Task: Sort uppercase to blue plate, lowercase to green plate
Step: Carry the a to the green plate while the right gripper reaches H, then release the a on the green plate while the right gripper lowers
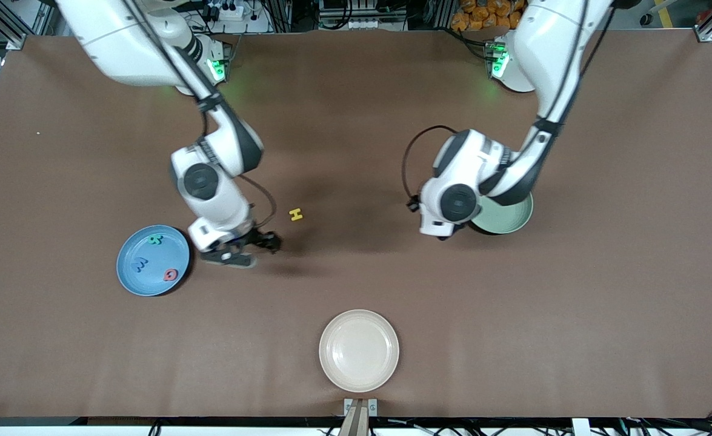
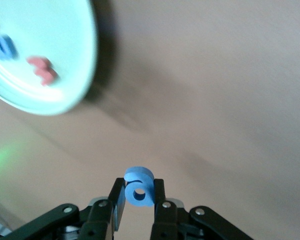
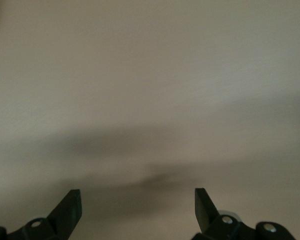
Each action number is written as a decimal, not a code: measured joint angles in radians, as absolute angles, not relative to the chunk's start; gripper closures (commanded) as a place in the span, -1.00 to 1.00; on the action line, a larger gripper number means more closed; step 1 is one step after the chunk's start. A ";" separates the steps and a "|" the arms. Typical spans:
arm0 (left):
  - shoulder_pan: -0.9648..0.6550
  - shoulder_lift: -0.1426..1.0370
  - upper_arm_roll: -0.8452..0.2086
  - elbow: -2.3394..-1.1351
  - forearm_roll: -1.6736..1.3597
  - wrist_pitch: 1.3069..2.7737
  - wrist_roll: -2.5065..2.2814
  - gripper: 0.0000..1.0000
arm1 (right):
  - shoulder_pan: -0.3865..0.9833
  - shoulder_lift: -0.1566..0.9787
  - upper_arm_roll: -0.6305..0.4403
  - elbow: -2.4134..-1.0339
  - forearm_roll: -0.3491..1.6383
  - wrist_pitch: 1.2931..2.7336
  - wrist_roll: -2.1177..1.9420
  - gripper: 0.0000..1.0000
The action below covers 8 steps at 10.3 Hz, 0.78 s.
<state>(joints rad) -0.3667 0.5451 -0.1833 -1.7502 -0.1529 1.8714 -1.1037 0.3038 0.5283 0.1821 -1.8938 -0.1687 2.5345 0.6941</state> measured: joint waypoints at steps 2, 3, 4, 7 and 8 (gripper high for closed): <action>-0.257 0.507 -0.232 -1.836 -0.070 1.871 -1.006 1.00 | 0.407 0.561 0.178 -1.896 -0.168 2.571 0.697 -1.00; -0.193 0.493 -0.267 -1.877 -0.014 1.871 -0.964 1.00 | 0.444 0.573 0.176 -1.904 -0.187 2.572 0.694 -1.00; -0.134 0.485 -0.291 -1.906 0.032 1.872 -0.922 1.00 | 0.469 0.580 0.176 -1.916 -0.218 2.574 0.694 -1.00; -0.008 0.474 -0.322 -1.936 0.136 1.896 -0.818 1.00 | 0.480 0.583 0.175 -2.001 -0.301 2.635 0.691 -1.00; 0.009 0.476 -0.323 -1.946 0.147 1.931 -0.807 1.00 | 0.480 0.583 0.173 -2.023 -0.305 2.657 0.686 -1.00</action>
